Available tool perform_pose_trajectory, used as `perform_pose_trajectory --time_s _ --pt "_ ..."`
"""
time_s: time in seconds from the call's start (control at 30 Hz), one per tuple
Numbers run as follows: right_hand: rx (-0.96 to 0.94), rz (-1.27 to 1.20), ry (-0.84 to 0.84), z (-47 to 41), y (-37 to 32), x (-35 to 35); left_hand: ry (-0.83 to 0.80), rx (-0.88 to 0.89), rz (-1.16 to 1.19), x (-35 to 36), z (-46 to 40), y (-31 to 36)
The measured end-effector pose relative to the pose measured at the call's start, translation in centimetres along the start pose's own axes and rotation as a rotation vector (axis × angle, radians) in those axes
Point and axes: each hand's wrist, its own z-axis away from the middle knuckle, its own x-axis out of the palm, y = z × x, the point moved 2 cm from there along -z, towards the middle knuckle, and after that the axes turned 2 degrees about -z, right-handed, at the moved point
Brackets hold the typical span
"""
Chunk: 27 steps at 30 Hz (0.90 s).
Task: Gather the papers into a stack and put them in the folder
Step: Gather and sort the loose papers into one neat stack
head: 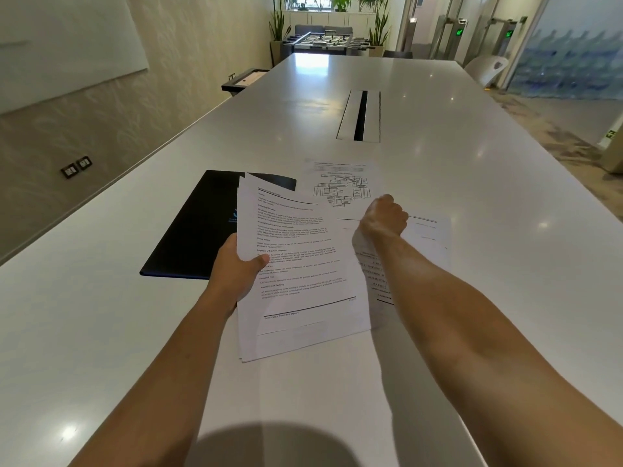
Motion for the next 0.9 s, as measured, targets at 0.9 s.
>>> perform_pose_trajectory --time_s 0.9 --pt "0.101 -0.253 -0.083 0.5 0.0 -0.7 -0.001 0.019 -0.027 0.0 0.1 0.0"
